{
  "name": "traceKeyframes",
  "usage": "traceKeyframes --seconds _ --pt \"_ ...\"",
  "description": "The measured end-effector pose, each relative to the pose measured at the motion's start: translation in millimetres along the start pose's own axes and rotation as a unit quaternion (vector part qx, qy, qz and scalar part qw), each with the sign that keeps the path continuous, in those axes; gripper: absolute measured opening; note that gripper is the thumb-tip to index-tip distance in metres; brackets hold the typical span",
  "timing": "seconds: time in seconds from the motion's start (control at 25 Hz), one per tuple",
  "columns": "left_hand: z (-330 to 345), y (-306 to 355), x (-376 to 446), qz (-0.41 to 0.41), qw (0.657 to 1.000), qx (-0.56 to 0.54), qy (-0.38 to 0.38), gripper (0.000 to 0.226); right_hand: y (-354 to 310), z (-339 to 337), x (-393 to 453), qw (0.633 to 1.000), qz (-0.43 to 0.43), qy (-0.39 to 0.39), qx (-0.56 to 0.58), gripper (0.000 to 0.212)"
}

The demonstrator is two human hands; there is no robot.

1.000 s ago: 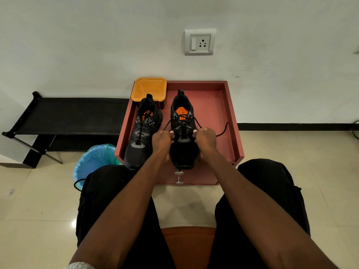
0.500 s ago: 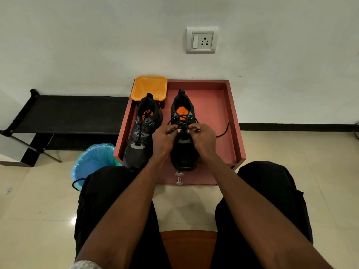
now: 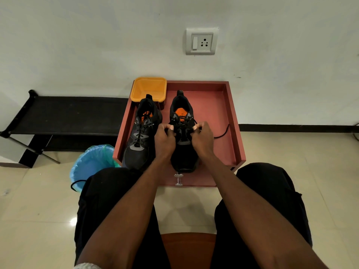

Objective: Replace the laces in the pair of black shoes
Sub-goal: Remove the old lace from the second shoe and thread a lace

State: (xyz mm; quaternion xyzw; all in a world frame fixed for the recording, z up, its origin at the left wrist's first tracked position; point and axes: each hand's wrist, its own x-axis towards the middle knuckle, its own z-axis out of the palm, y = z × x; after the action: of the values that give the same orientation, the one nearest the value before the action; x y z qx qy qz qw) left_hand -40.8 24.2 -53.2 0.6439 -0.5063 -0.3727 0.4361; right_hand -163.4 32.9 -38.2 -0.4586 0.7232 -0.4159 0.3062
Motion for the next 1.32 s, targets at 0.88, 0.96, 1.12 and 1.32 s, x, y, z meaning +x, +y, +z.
traceKeyframes --seconds 0.88,0.96,1.12,1.32 --pt "-1.7 2.1 -2.9 -0.084 0.993 -0.078 0.025 0.022 4.3 4.3 0.0 0.99 0.076 -0.013 0.119 0.024" --pt "-0.8 3.0 -2.0 -0.089 0.993 -0.074 0.028 0.019 4.7 5.4 1.2 0.987 0.1 -0.007 0.128 0.018" --pt "1.1 2.4 -0.8 -0.14 0.979 -0.139 0.05 0.017 3.5 5.3 0.3 0.971 0.145 0.008 0.192 0.009" --pt "-0.9 0.9 -1.0 -0.128 0.982 -0.137 0.026 0.015 6.2 5.5 -0.7 0.974 0.13 0.001 0.188 0.013"
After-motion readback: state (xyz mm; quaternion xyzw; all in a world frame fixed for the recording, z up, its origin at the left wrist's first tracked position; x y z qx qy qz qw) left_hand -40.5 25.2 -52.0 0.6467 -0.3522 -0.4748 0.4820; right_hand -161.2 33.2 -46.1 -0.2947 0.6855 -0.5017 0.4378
